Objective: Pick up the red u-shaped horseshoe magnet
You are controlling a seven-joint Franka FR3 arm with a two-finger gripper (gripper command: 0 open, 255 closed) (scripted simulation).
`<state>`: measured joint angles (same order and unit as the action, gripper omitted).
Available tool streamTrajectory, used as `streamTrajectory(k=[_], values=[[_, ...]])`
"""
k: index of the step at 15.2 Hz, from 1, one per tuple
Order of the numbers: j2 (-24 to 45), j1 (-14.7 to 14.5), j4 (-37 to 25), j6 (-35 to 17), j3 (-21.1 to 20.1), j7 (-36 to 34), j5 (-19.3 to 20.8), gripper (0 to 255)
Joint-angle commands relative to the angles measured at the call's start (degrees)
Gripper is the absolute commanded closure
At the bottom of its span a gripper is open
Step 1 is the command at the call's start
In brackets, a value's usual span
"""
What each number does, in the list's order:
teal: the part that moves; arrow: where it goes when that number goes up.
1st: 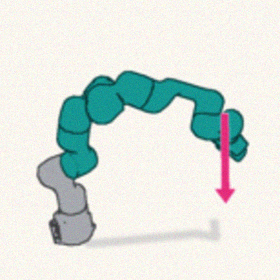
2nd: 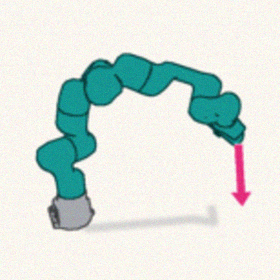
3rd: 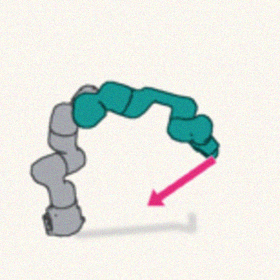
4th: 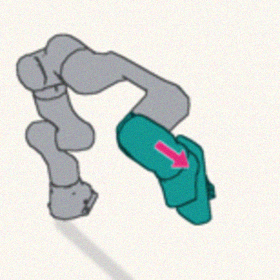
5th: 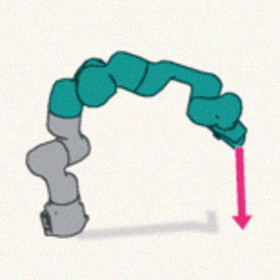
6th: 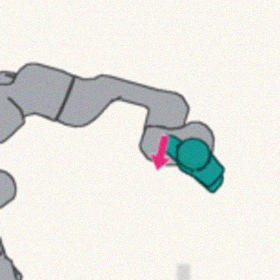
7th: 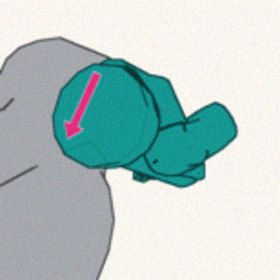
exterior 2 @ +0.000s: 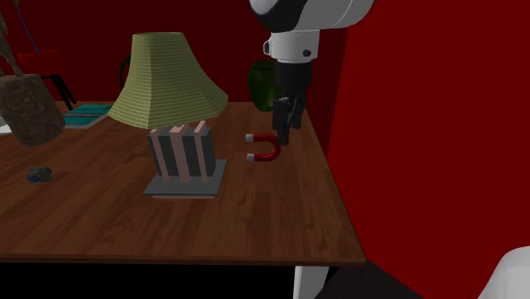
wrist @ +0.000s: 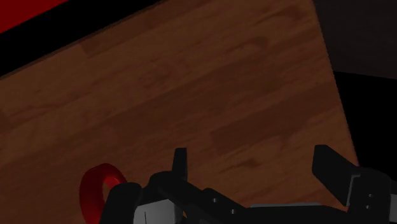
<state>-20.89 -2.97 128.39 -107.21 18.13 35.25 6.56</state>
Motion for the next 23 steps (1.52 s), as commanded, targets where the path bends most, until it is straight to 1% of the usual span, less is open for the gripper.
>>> streamTrajectory(k=[1,5,9,12,16,23], values=[[4.1,-0.5,-2.2,-2.1,1.8,4.6,-0.5,0],[13.2,-1.2,-8.1,-5.3,4.7,13.5,-3.3,0],[22.8,-0.9,-15.3,-7.3,6.3,22.6,-7.4,0],[30.2,0.1,-21.6,-7.8,6.4,28.9,-10.8,0],[40.0,2.5,-31.4,-7.3,5.2,36.3,-14.9,0],[41.8,2.8,-28.5,-11.9,4.7,36.9,-15.8,0]])
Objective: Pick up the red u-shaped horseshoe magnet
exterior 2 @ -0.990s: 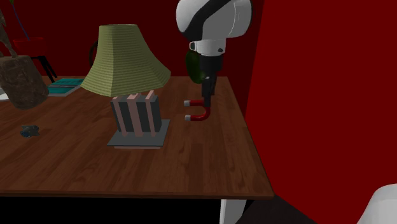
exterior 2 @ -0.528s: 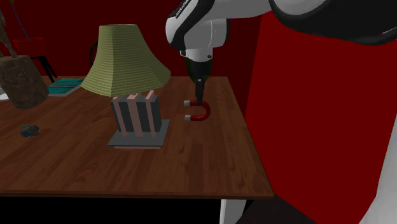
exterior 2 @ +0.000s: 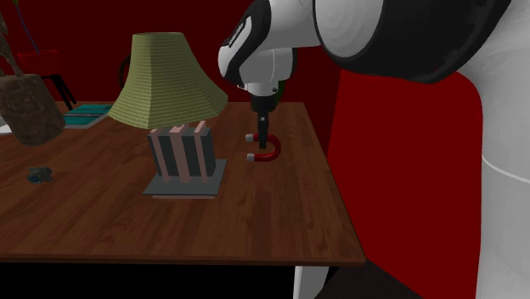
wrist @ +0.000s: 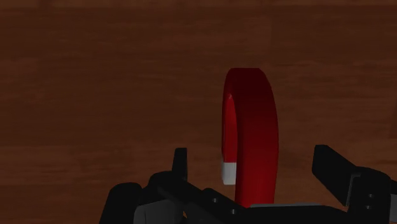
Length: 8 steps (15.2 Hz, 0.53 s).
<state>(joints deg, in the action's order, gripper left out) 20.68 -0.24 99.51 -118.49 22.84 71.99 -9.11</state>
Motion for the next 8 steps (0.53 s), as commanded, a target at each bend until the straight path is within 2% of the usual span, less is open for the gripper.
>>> streamTrajectory(k=[1,3,4,8], values=[[0.4,0.1,0.6,-1.0,-0.1,0.2,-0.2,0],[0.4,0.1,0.6,-1.0,-0.1,0.2,-0.2,0],[0.4,0.1,0.7,-1.1,-0.1,0.2,-0.2,255],[0.4,0.1,0.7,-1.1,-0.1,0.2,-0.2,255]])
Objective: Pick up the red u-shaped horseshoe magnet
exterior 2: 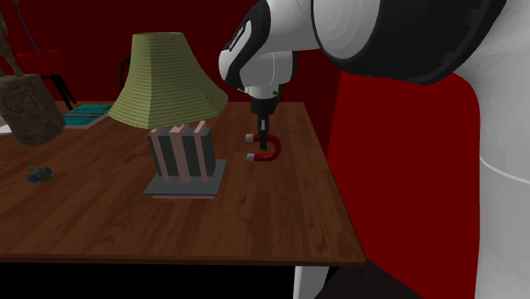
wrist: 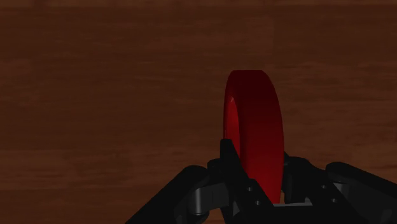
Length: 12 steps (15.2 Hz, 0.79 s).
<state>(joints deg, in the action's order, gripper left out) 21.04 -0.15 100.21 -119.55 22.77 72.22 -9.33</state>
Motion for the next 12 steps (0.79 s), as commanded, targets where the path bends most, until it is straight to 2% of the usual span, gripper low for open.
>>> streamTrajectory(k=[1,5,12], values=[[0.0,0.0,0.0,0.0,0.0,0.0,0.0,255],[0.1,0.0,-0.1,0.0,0.0,0.0,0.0,255],[-1.8,-0.2,-3.0,4.7,0.4,-0.7,1.0,255]])
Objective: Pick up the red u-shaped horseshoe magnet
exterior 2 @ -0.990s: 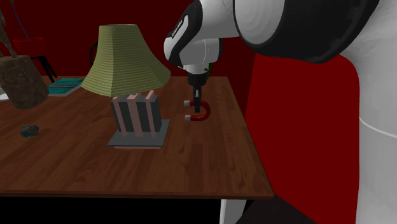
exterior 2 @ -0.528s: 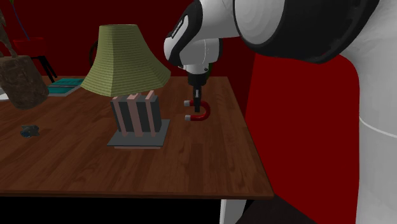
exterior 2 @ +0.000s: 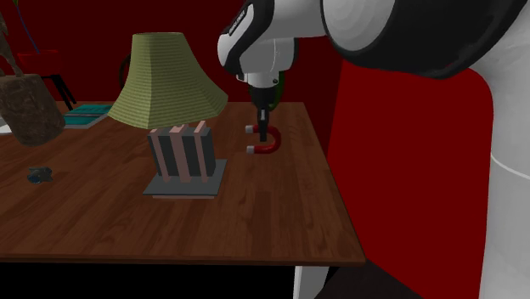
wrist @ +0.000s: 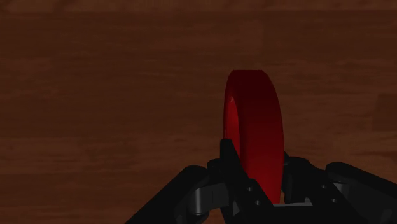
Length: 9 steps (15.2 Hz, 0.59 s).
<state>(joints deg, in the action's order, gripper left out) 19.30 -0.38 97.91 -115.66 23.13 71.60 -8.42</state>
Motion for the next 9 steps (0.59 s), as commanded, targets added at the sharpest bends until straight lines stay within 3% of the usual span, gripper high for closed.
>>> streamTrajectory(k=[1,9], values=[[-0.3,0.0,-1.1,1.4,0.1,-0.1,0.2,255],[-1.6,0.0,-4.9,6.4,0.4,-0.6,0.9,255]])
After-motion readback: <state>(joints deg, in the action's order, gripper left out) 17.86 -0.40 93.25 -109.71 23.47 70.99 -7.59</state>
